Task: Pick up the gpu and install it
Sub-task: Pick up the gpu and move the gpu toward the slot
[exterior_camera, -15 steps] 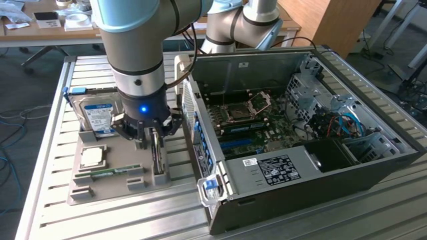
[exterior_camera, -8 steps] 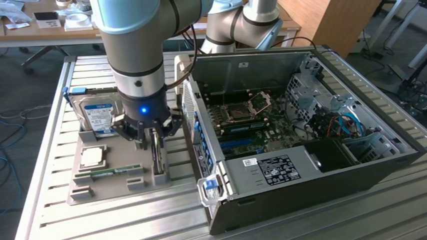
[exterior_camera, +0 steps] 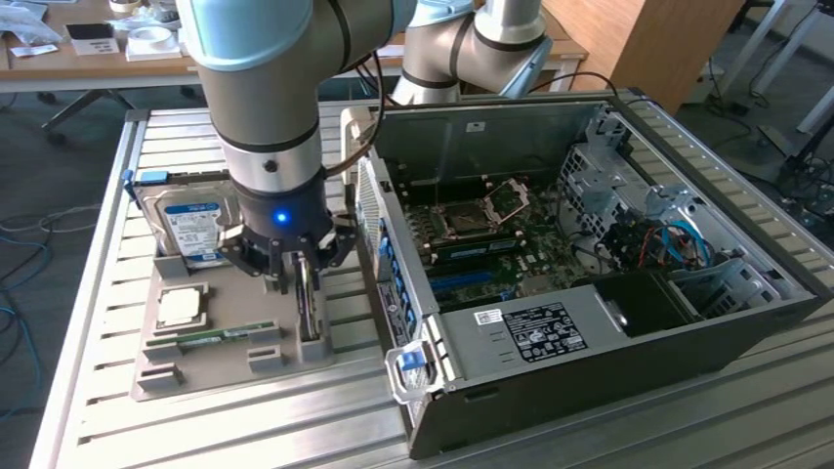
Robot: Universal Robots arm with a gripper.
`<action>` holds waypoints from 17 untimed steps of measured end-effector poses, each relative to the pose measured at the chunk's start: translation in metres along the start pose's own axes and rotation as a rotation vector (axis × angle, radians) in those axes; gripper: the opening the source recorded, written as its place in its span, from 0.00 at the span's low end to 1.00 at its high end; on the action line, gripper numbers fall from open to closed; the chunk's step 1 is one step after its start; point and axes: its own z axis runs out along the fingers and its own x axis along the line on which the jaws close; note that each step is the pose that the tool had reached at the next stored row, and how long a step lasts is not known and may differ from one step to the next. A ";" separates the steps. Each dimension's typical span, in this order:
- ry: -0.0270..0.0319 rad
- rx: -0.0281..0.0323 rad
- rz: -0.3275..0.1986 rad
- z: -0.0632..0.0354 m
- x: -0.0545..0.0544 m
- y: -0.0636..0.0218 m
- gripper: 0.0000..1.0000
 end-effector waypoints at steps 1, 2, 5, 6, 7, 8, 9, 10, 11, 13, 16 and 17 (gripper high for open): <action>0.0000 0.0000 0.000 0.0003 0.000 0.0000 0.42; 0.0000 0.0000 0.000 0.0005 0.000 0.0000 0.42; 0.0000 0.0000 0.000 0.0014 0.000 -0.0001 0.42; 0.0000 0.0000 0.000 0.0016 0.000 -0.0001 0.42; 0.0000 0.0000 0.000 0.0019 0.000 -0.0001 0.42; 0.0000 0.0000 0.000 0.0022 0.000 -0.0001 0.42; -0.0001 0.0000 0.000 0.0025 0.000 -0.0001 0.42; 0.0000 -0.0001 0.000 0.0029 0.000 -0.0001 0.42; -0.0001 -0.0001 0.000 0.0032 0.000 -0.0001 0.42; 0.0000 0.0000 0.000 0.0037 0.000 -0.0002 0.42; 0.0000 0.0000 0.000 0.0047 0.000 -0.0002 0.42; 0.0000 0.0000 0.000 0.0050 0.000 -0.0002 0.42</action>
